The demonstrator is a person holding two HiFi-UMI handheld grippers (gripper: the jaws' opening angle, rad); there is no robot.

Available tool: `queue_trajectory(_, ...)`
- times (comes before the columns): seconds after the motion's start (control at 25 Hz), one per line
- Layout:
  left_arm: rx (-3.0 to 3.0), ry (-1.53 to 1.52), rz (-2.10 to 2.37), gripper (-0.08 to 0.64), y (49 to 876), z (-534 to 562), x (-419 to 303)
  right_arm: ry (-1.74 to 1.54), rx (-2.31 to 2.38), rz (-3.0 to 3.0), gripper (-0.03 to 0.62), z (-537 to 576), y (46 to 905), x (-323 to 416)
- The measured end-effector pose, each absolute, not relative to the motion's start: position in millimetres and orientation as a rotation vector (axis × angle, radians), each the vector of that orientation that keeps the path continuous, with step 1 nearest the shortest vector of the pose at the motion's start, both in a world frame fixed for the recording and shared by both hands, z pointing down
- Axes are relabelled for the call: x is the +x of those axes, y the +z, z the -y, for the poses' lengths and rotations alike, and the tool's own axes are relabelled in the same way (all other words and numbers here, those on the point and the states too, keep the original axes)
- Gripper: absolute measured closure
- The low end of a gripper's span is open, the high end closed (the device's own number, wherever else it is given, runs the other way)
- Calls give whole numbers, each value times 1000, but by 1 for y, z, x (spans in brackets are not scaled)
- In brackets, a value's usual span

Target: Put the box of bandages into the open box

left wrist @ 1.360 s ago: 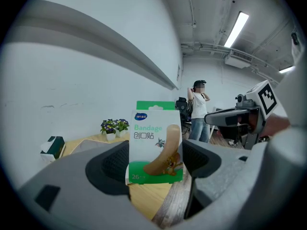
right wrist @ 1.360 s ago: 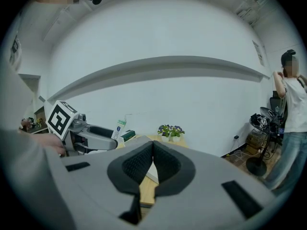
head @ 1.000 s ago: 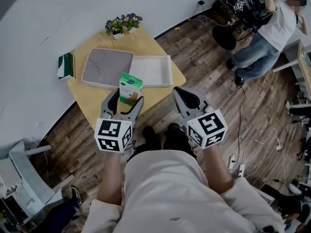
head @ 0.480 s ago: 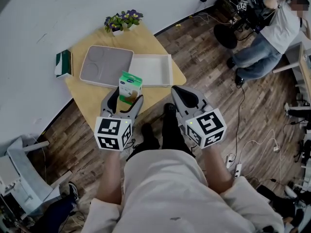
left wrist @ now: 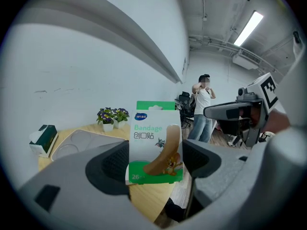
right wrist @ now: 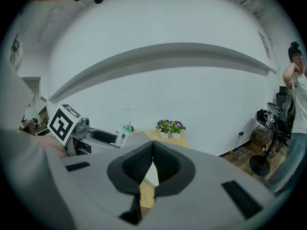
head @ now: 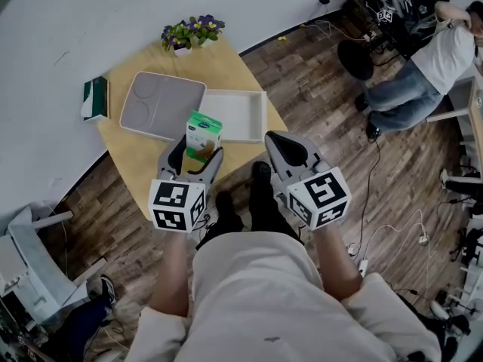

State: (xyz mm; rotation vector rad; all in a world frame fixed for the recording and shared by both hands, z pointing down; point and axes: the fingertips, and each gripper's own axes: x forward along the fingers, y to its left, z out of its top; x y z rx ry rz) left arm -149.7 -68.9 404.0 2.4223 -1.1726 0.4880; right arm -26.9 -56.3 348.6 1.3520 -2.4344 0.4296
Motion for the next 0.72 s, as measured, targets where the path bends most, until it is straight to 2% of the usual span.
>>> queue_trajectory(0.72, 2271, 538, 1229, 220, 437, 102, -120, 488, 1168, 2476, 589, 112, 369, -4)
